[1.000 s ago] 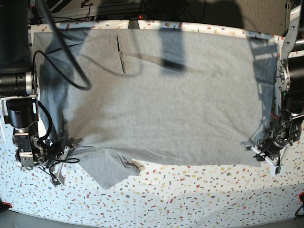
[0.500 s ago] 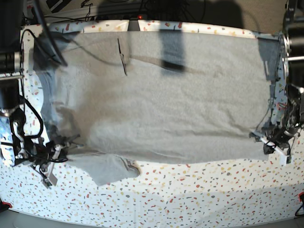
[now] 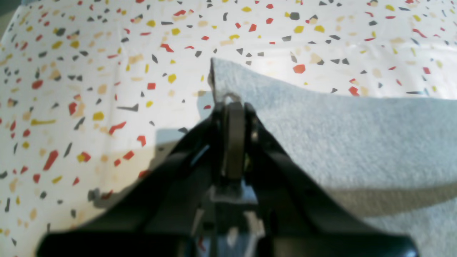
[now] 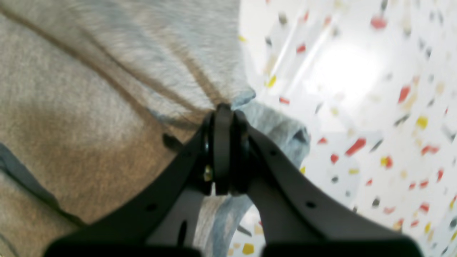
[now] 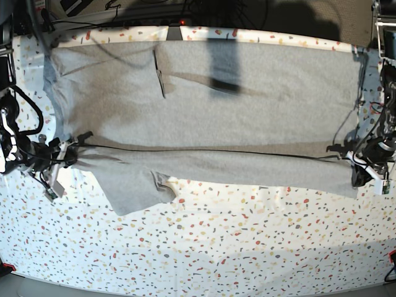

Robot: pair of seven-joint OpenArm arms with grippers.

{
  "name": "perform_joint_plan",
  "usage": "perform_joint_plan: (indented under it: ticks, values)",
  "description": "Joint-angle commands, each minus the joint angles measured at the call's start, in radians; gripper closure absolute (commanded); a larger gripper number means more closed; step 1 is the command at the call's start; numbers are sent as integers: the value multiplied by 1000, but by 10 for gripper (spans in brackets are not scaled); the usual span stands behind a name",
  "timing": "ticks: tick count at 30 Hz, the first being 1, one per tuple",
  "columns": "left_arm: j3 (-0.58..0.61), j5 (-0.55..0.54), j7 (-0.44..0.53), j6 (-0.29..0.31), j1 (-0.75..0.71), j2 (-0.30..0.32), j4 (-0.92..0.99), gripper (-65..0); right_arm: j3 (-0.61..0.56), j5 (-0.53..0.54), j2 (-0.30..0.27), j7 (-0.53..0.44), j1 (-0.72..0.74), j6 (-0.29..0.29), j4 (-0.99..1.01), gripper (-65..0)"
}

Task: Fold the T-shirt properly
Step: 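Lift the hem and fold it over onto the shoulders with both grippers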

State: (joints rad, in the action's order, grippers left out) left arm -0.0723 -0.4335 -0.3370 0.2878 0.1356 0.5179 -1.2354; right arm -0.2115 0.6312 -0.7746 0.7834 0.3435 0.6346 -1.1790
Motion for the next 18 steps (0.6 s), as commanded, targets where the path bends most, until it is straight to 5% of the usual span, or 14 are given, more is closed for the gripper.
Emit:
perform_joint_plan:
  ticks: [1, 15, 18]
  values:
    - [-26, -21, 19, -11, 9, 23, -18, 0, 43, 2, -26, -14, 2, -6, -31, 0]
    - [-66, 0, -45, 26, -200, 23, -220, 0, 427, 1, 15, -13, -351, -6, -262, 0]
    - [-71, 53, -44, -25, -251, 23, -262, 0, 471, 1, 34, -18, -401, -6, -265, 0]
